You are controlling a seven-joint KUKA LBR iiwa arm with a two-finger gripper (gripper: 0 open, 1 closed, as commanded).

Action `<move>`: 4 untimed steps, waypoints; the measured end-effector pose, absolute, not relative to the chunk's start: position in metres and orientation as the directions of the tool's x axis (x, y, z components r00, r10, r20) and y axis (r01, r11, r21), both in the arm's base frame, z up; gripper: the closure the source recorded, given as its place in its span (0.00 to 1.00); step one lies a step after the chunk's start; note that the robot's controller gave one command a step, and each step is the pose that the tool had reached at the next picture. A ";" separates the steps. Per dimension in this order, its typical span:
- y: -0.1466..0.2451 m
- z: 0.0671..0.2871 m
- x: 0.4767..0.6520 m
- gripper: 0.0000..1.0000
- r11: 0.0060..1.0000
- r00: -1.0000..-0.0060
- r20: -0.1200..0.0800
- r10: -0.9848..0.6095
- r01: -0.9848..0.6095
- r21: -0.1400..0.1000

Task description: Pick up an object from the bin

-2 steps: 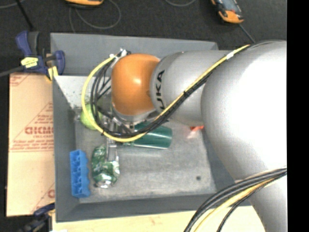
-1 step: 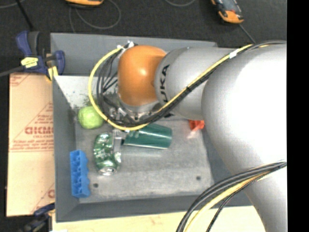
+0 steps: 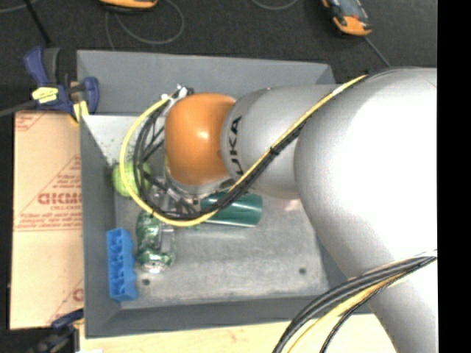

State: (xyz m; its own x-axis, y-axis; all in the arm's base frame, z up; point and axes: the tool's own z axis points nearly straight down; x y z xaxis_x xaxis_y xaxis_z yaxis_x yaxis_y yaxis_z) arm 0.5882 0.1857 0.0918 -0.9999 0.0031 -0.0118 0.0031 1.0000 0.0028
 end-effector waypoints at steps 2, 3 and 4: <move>0.146 0.071 0.592 1.00 0.999 -0.999 -0.003 -0.053 -0.053 0.001; 0.148 0.095 0.591 1.00 0.999 -0.999 -0.002 -0.041 -0.041 0.001; 0.147 0.102 0.609 0.00 1.000 -1.000 -0.004 -0.016 -0.016 0.002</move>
Offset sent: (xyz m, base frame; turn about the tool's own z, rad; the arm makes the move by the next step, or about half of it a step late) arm 0.0000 0.0000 0.0000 0.0000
